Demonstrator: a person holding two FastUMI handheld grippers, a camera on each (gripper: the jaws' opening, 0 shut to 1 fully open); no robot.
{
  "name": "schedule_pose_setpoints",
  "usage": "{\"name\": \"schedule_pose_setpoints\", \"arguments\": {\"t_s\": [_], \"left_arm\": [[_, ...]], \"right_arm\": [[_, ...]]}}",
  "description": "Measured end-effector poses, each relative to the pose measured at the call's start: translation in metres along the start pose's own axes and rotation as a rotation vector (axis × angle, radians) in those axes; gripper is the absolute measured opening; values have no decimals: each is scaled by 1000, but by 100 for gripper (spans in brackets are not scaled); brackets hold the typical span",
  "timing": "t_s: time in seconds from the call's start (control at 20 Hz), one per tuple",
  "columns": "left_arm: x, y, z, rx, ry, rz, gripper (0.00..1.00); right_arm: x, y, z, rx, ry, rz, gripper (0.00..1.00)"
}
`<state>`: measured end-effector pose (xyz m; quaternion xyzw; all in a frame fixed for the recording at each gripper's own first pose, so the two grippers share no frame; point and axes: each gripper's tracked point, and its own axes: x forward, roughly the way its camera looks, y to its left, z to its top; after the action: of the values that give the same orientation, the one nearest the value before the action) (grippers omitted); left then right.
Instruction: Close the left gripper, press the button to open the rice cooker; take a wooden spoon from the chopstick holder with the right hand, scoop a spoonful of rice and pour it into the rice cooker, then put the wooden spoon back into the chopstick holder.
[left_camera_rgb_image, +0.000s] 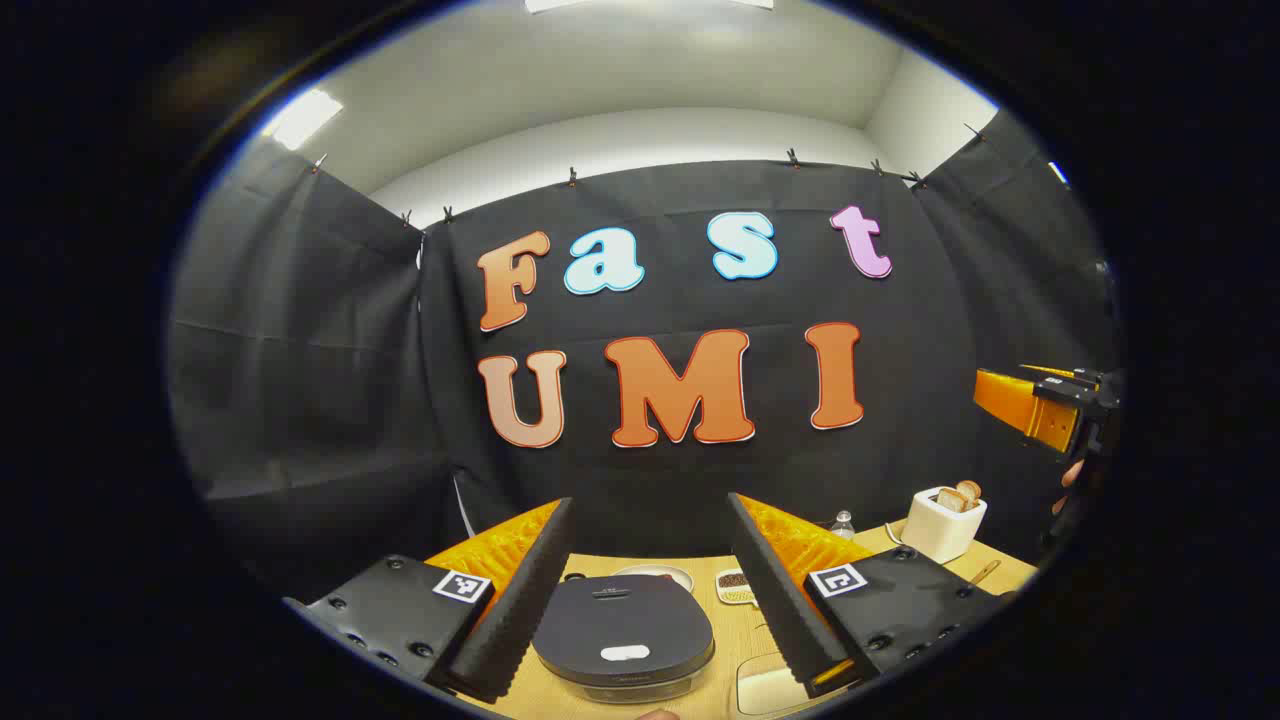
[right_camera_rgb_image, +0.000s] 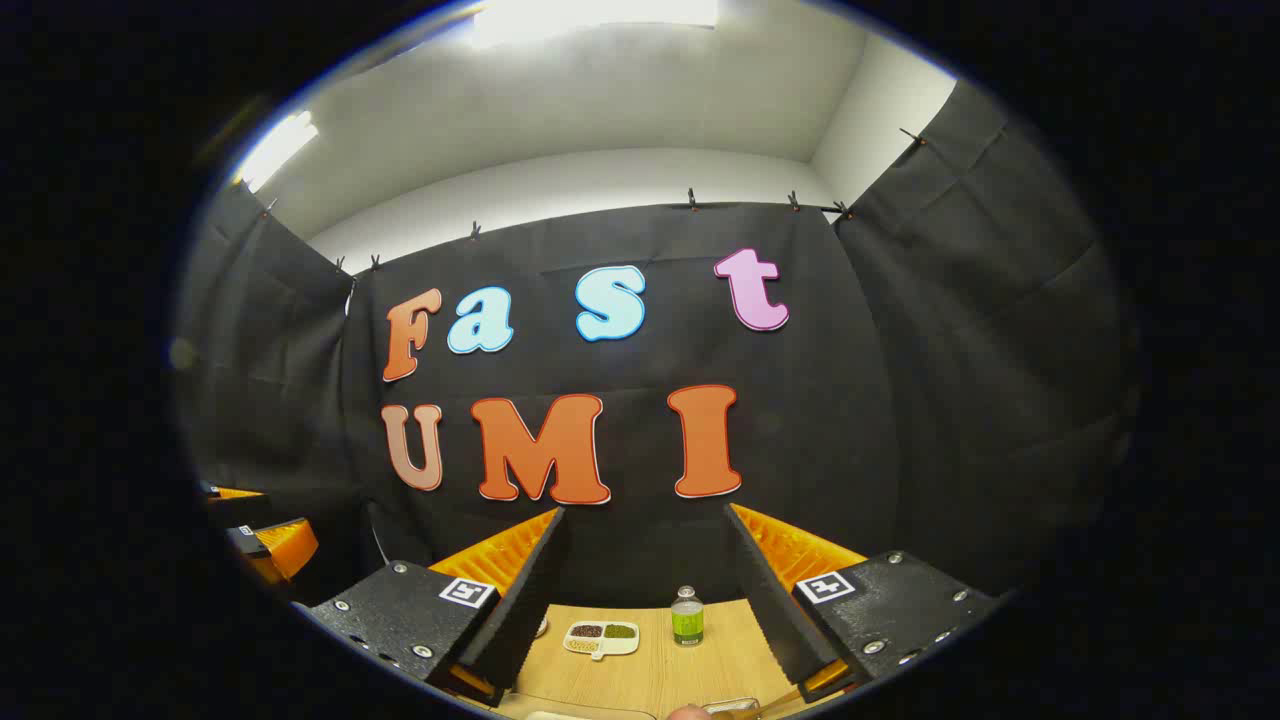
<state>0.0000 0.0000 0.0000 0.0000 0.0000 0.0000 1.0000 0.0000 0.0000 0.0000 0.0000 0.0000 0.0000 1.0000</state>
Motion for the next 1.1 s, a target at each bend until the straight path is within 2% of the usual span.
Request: {"name": "schedule_pose_setpoints", "arguments": {"t_s": [0.4,1.1], "left_arm": [[11,-4,13,28,-26,-17,100],[15,-4,25,2,-54,-21,100]], "right_arm": [[7,14,1,-5,-10,19,94],[10,27,3,5,-12,41,94]]}}
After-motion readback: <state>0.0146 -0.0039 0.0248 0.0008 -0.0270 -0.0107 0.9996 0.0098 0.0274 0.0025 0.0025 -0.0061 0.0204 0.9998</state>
